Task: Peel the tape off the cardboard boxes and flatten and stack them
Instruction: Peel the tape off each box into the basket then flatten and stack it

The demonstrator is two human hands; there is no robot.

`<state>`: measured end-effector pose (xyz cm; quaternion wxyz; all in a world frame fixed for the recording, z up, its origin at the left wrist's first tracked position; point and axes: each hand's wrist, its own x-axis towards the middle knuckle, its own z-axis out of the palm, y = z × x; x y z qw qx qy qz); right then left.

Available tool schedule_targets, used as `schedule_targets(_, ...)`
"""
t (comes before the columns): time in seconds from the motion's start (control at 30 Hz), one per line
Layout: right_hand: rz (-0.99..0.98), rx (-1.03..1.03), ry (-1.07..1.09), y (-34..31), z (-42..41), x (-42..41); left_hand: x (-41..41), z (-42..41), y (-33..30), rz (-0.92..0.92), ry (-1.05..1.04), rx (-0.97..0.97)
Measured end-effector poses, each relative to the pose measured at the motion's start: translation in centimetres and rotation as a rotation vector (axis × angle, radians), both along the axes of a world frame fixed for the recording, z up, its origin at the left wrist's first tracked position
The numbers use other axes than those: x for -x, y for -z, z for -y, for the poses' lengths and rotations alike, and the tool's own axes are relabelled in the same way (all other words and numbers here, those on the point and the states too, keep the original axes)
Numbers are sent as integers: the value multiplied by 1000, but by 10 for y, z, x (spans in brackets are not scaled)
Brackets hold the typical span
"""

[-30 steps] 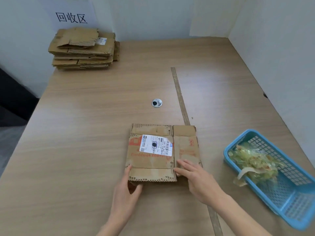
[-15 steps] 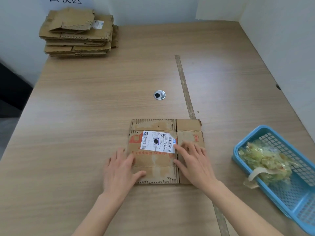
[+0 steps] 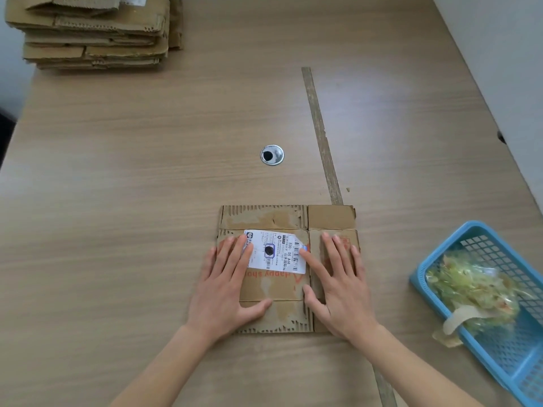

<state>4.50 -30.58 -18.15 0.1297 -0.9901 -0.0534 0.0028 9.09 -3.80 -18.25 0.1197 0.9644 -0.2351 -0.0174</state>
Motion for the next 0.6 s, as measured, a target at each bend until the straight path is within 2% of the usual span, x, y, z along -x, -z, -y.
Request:
schedule_targets(0.33, -8, 5, -2, -2, -2, 0, 0, -1, -2, -24, -8, -4)
schedule_targets(0.4, -46, 7, -16, -9, -3, -1, 3, 2, -10, -40, -33, -55)
schedule_targets(0.5, -132, -75, 4, -16, 4, 2, 12, 8, -26, -141, -251, -117)
schedule_targets(0.6, -227, -195, 243, -20, 20, 24, 29, 2, -29, -244, -493, -31)
